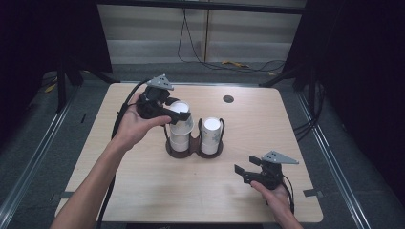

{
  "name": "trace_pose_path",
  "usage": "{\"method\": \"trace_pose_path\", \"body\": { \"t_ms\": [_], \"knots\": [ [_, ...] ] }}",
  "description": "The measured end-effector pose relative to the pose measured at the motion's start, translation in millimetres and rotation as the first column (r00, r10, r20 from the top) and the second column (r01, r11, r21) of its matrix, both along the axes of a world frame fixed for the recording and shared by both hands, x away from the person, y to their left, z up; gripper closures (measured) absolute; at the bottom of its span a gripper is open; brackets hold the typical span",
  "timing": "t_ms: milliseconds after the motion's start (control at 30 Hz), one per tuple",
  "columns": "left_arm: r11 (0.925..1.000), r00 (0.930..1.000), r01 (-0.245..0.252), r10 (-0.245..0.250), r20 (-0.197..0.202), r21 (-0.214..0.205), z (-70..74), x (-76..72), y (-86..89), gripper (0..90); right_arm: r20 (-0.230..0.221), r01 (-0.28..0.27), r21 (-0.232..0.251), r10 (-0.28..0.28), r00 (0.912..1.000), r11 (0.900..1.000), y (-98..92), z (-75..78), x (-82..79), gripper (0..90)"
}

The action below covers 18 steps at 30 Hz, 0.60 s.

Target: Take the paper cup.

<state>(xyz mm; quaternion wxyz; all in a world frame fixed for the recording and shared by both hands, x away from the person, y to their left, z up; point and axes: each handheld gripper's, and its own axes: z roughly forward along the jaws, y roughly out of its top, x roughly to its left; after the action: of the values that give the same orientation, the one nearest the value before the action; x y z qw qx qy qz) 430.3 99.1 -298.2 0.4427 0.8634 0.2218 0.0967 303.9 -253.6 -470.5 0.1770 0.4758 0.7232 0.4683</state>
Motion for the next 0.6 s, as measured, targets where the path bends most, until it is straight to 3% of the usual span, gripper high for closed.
{"method": "trace_pose_path", "body": {
  "t_ms": [100,167,333,400,500,600],
  "knots": [
    [0.9996,0.9998,0.017,-0.018,0.013,0.023,0.5,-6.5,-1.5,35.9,0.005,-0.02,-0.001,0.02,0.9998,0.9998,1.4,0.5,-0.2,23.4],
    [0.9995,0.9994,0.03,-0.03,0.015,0.002,1.2,-11.8,-2.0,35.9,0.008,-0.012,-0.004,0.012,0.9999,0.9999,1.2,1.9,0.2,23.4],
    [0.9977,0.9974,0.066,-0.066,0.027,0.013,0.8,-25.5,-4.9,35.9,0.011,-0.01,0.003,0.01,0.9999,0.9999,-1.1,3.6,-0.2,23.2],
    [0.9967,0.9966,0.08,-0.081,0.019,0.007,-2.7,-30.1,-5.3,35.9,0.012,-0.017,0.002,0.017,0.9998,0.9999,-0.5,4.4,-0.7,23.1],
    [0.9957,0.9962,0.082,-0.084,0.026,0.043,-13.8,-36.7,-3.8,36.0,-0.007,-0.044,0.018,0.044,0.999,0.9989,-0.3,7.8,-1.5,23.1],
    [0.9965,0.9967,0.081,-0.081,0.004,0.023,-24.3,-38.6,-0.6,36.0,0.002,-0.054,0.024,0.054,0.9985,0.9982,0.9,8.4,-1.8,21.9]
  ]
}}
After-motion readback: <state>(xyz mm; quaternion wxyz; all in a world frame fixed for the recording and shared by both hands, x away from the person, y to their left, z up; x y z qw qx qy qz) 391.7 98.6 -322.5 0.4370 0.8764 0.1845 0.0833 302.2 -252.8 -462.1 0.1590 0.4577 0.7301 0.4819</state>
